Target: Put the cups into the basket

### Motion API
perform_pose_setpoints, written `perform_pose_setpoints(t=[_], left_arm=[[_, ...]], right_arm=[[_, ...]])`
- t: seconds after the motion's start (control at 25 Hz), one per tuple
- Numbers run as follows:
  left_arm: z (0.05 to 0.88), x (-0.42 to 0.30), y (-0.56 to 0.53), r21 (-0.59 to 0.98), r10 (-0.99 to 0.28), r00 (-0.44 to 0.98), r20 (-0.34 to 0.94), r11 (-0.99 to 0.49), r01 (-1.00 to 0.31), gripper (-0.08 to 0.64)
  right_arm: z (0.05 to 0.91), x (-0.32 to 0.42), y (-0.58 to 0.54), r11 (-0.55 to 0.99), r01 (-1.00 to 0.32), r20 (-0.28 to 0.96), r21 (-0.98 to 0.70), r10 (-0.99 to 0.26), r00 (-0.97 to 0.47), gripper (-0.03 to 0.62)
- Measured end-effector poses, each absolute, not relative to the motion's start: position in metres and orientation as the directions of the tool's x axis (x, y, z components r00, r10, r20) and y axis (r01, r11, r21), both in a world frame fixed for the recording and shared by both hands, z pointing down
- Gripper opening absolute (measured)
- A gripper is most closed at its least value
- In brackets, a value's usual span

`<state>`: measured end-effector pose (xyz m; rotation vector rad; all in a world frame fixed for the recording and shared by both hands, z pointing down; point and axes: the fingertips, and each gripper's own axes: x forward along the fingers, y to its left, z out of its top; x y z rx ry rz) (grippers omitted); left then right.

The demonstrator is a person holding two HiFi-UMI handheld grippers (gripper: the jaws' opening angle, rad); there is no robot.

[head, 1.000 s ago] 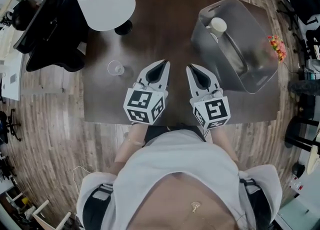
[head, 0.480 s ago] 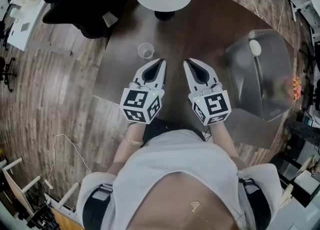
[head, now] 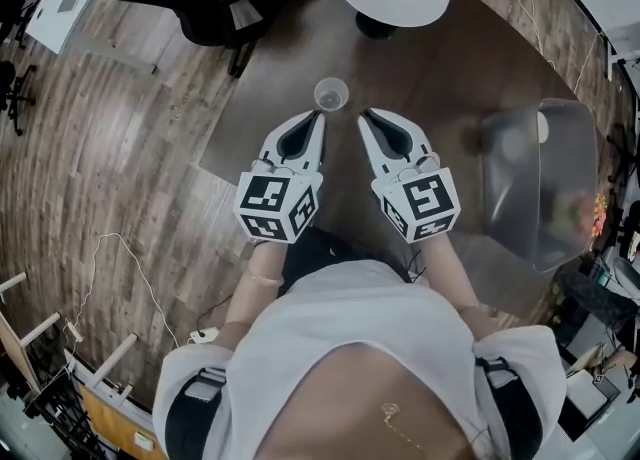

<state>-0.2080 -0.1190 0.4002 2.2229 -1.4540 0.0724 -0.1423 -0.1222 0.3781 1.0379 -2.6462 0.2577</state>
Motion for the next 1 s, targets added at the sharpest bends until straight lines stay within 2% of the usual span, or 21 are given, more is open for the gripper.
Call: perform_pose_setpoints(t=[0.12, 0.24, 0.4, 0.76, 1.0], left_arm=[[0.404, -0.223, -0.123, 0.368, -0.853, 0.422, 0.305, -0.304, -0.879, 0.011], [0.412, -0.233, -0.125, 0.375, -0.854, 0.414, 0.315, -0.289, -0.881, 0.011], [0.418, -0.248, -0.134, 0.385, -0.854, 0.409, 0.322, -0.277, -0.881, 0.011], [0.443, -0.270, -0.151, 0.418, -0.853, 0.390, 0.346, -0.232, -0.878, 0.011], [0.464, -0.275, -0.151, 0.448, -0.839, 0.391, 0.380, -0.202, -0.871, 0.012]], right_arm=[[0.383, -0.158, -0.131, 0.749, -0.660, 0.358, -0.050, -0.604, -0.712, 0.022], [0.391, -0.170, -0.136, 0.774, -0.630, 0.388, -0.064, -0.562, -0.730, 0.096], [0.403, -0.187, -0.143, 0.792, -0.606, 0.431, -0.067, -0.525, -0.734, 0.158], [0.442, -0.213, -0.155, 0.841, -0.541, 0.549, 0.015, -0.459, -0.699, 0.339], [0.461, -0.219, -0.164, 0.859, -0.509, 0.605, 0.046, -0.430, -0.671, 0.362]])
